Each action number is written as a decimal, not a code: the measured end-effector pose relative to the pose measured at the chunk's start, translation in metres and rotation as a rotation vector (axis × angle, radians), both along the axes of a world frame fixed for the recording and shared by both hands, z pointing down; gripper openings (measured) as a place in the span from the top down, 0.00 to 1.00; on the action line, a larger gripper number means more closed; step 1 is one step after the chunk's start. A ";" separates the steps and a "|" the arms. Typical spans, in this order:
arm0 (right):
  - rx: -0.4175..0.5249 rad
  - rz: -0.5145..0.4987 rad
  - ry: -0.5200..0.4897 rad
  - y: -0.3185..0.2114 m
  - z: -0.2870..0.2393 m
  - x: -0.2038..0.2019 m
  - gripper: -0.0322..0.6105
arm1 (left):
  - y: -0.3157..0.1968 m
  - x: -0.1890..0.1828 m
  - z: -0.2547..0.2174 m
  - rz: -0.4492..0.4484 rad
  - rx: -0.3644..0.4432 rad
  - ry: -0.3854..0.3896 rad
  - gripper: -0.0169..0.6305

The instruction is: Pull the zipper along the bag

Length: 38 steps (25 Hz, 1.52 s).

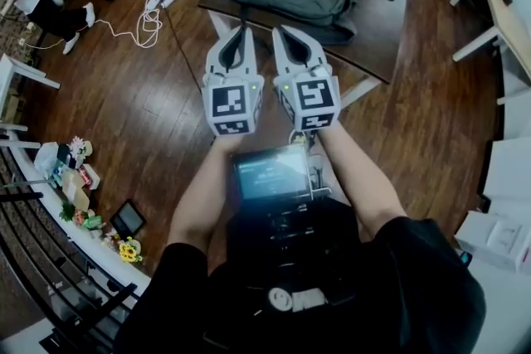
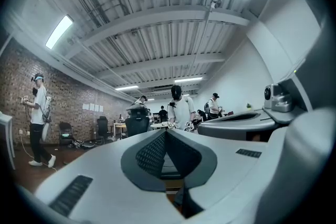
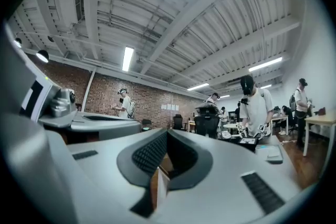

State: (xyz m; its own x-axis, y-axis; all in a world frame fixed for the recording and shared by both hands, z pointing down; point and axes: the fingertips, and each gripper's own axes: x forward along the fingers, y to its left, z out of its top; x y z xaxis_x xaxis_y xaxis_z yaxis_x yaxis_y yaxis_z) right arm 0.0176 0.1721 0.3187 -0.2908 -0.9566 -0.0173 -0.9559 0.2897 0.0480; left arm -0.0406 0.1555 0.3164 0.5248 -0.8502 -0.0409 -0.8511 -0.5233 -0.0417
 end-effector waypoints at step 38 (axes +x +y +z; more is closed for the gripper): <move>-0.054 -0.097 -0.032 -0.200 0.028 0.093 0.93 | -0.195 0.077 0.028 -0.130 -0.060 -0.032 0.98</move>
State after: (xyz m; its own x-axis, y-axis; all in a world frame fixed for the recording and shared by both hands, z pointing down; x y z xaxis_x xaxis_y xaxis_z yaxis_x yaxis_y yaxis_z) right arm 0.1108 -0.0284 0.3466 -0.3823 -0.9238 0.0231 -0.9240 0.3824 -0.0005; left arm 0.0368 -0.0399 0.3441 0.4100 -0.9117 0.0265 -0.9108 -0.4107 -0.0418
